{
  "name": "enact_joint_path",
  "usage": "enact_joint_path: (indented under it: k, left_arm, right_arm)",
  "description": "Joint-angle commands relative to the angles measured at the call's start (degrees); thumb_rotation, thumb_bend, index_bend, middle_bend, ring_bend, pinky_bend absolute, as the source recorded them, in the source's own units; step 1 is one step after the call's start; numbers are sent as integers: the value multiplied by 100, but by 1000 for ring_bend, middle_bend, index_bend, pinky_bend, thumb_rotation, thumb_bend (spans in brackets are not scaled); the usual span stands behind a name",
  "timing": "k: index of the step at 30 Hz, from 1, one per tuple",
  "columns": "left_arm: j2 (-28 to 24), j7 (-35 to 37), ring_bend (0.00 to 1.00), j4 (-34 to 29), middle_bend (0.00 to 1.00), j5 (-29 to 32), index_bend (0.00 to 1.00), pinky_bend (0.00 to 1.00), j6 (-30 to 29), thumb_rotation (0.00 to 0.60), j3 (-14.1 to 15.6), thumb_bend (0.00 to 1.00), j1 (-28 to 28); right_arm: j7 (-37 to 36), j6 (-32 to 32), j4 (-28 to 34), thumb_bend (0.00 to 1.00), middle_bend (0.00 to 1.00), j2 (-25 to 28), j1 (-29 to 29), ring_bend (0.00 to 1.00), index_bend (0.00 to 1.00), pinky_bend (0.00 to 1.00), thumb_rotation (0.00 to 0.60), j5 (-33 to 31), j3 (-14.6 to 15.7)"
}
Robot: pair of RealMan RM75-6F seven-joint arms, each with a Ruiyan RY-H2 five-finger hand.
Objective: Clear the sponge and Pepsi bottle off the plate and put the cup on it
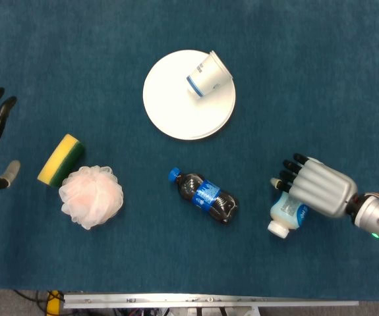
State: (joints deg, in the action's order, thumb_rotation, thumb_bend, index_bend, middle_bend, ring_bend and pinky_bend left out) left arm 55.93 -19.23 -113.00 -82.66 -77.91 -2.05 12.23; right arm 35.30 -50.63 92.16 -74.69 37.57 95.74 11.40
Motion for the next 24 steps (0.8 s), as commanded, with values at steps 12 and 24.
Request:
enact_joint_path:
  k: [12, 24]
  left_arm:
    - [-10, 46, 51, 35, 21, 12, 8, 229, 11, 600, 8, 272, -7]
    - [-27, 104, 50, 52, 21, 4, 8, 229, 16, 600, 2, 272, -3]
  right_arm:
    - [-305, -270, -228, 0, 534, -437, -172, 526, 527, 473, 600, 236, -154]
    - [48, -69, 182, 0, 533, -626, -159, 526, 526, 473, 600, 157, -307]
